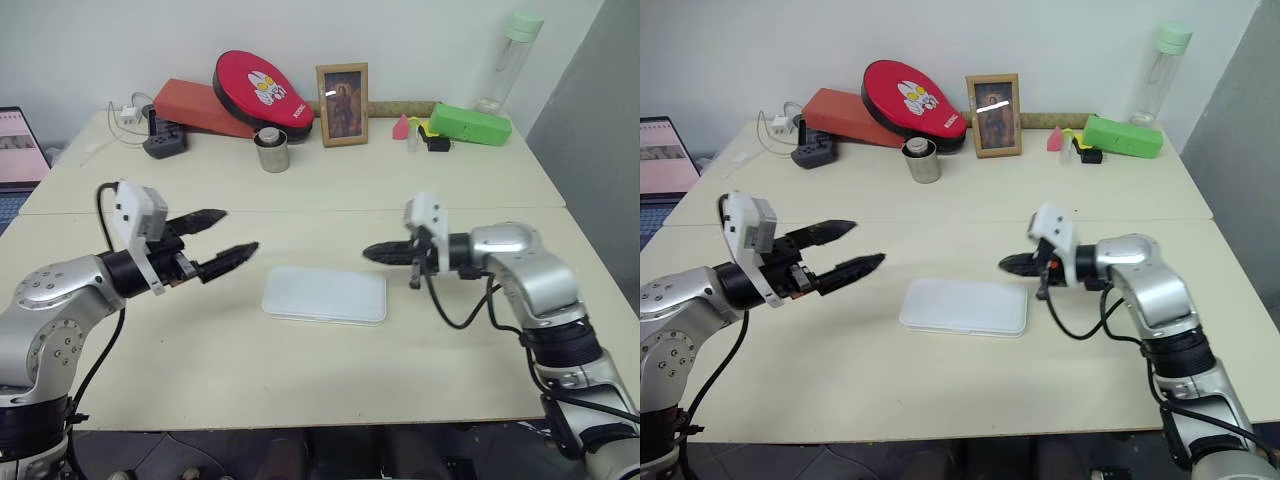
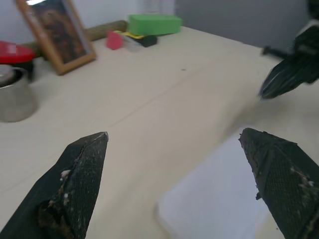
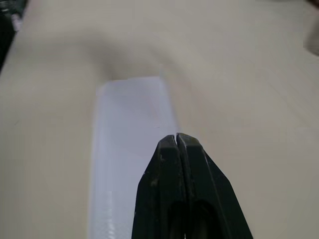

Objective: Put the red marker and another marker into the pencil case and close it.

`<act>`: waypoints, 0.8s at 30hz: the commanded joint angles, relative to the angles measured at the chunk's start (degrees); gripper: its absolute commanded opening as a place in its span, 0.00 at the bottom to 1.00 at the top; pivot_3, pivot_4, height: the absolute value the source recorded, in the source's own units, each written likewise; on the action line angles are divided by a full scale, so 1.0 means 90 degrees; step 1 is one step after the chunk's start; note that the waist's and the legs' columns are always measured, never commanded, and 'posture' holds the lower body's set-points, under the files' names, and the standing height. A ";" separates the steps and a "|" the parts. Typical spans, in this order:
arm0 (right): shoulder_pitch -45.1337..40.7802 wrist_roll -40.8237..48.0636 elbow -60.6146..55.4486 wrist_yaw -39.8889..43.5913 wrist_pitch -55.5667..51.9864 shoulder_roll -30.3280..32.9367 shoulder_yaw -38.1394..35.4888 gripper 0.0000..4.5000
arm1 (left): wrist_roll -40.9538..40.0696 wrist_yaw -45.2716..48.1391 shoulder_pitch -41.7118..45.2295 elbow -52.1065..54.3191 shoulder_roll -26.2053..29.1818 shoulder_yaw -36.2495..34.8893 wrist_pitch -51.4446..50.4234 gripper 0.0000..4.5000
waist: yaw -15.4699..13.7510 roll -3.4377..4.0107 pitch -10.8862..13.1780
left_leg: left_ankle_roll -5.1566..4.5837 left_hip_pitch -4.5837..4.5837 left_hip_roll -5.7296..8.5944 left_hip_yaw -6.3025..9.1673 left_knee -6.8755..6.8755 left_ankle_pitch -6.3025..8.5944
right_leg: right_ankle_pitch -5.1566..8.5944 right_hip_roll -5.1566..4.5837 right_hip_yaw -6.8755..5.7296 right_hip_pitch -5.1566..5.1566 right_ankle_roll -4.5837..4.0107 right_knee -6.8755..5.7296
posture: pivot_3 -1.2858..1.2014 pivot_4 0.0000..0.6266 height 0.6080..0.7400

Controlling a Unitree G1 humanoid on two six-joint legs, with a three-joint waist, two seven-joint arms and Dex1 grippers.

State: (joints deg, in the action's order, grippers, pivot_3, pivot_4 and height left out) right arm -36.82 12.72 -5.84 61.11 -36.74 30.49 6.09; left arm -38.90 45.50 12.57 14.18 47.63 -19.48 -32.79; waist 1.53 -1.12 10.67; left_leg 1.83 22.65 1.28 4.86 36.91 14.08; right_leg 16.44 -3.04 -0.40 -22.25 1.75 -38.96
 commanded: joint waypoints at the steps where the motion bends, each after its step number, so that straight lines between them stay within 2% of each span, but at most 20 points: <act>1: 0.0241 0.0033 0.0263 -0.0446 -0.0098 0.0451 -0.0656 0.21 | 0.0619 -0.0291 0.0157 -0.0837 -0.0001 -0.0272 0.0589 1.00 | -0.0001 0.0000 0.0000 | 0.0000 0.0002 0.0000 0.0002 0.0000 0.0000 | 0.0000 0.0000 -0.0002 -0.0001 0.0000 0.0000 | 0.52 0.24 1.00; 9: 0.0396 0.0163 0.0403 -0.1066 -0.0176 0.0645 -0.1043 0.61 | 0.1208 -0.0219 0.0552 -0.2226 -0.0039 -0.0139 0.1206 1.00 | 0.0036 -0.0001 0.0000 | -0.0001 0.0003 -0.0008 -0.0005 0.0001 0.0000 | 0.0000 0.0000 -0.0001 -0.0006 0.0000 -0.0005 | 0.52 0.24 1.00; 16: 0.0556 0.0368 0.0275 -0.1426 -0.0212 0.0485 -0.1042 0.99 | 0.1280 -0.0098 0.0505 -0.2235 -0.0215 -0.0021 0.1265 1.00 | 0.0020 -0.0001 0.0000 | -0.0001 0.0010 -0.0002 -0.0008 0.0003 0.0000 | -0.0001 -0.0003 0.0001 -0.0006 0.0001 -0.0001 | 0.52 0.24 1.00; 24: 0.0813 0.0679 0.0056 -0.1689 -0.0263 0.0379 -0.1164 0.99 | 0.1078 0.0005 0.0193 -0.1801 -0.0192 -0.0142 0.0947 1.00 | 0.0031 -0.0001 0.0001 | -0.0001 0.0009 -0.0005 -0.0006 0.0002 0.0000 | -0.0001 -0.0006 0.0002 -0.0007 0.0001 -0.0003 | 0.52 0.24 1.00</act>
